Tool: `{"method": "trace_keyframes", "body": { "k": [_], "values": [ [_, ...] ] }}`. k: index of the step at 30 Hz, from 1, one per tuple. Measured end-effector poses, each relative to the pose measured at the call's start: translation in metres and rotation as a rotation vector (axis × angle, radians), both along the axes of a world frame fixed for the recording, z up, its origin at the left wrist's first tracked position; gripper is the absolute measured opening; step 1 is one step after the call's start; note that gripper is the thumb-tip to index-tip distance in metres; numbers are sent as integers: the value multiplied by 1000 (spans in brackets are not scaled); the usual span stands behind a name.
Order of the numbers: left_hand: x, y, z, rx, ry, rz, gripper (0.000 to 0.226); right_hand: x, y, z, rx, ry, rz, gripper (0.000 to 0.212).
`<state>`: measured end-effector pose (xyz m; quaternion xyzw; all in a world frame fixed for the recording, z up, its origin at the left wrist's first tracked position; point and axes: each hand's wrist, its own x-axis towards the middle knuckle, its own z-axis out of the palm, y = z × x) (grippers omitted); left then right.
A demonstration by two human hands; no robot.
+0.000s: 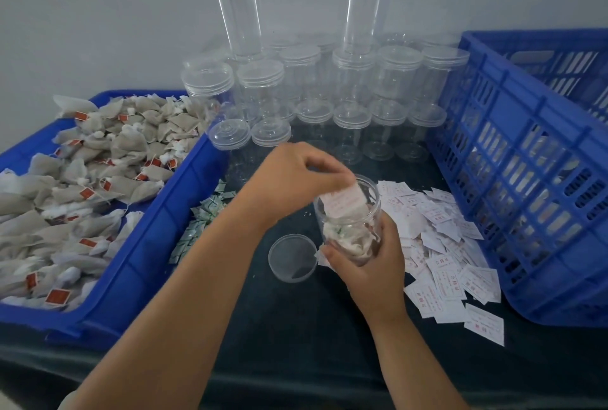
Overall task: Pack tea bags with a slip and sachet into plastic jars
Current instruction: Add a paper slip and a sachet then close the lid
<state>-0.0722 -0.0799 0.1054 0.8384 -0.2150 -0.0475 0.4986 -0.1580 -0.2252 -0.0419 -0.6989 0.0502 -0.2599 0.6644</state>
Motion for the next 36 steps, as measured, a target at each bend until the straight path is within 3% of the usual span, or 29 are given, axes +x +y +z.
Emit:
{"method": "trace_keyframes", "body": {
  "k": [2,4,6,9,10,12,15,17,19,22,24,26,28,30,33,36],
  "values": [
    [0,-7,-5,257,-92,58,26,-2,0,1,-22,-10,13,89],
    [-1,-11,-14,355,-90,93,47,-2,-1,2,-31,-17,17,89],
    [0,-10,-18,238,-44,152,50,-2,0,3,-27,-9,13,89],
    [1,2,-24,-122,56,310,30,-1,0,1,-27,-4,11,91],
    [1,9,-28,-123,35,365,24,0,0,1,-28,-5,11,91],
    [0,27,-47,150,-30,390,25,0,1,1,-20,-14,17,88],
    [-14,42,-90,759,19,242,60,-1,1,1,17,-32,42,84],
    [-24,42,-111,899,53,207,72,-1,2,1,32,-42,66,83],
    [-29,40,-121,815,13,266,72,-1,2,2,36,-57,84,80],
    [-31,40,-116,501,4,398,43,-2,2,4,49,-77,119,72],
    [-30,41,-105,164,92,421,30,-4,3,7,36,-92,152,71],
    [-30,40,-87,-304,262,352,16,-4,4,9,8,-86,195,74],
    [-30,40,-68,-586,345,227,23,-3,4,9,-35,-67,250,76],
    [-33,42,-54,-522,257,143,37,-2,4,6,-76,-51,281,77],
    [-39,44,-39,-150,9,37,50,-2,6,2,-86,-16,294,79],
    [-45,39,-35,107,-111,-55,63,1,6,-1,-144,32,269,78]
  ]
}}
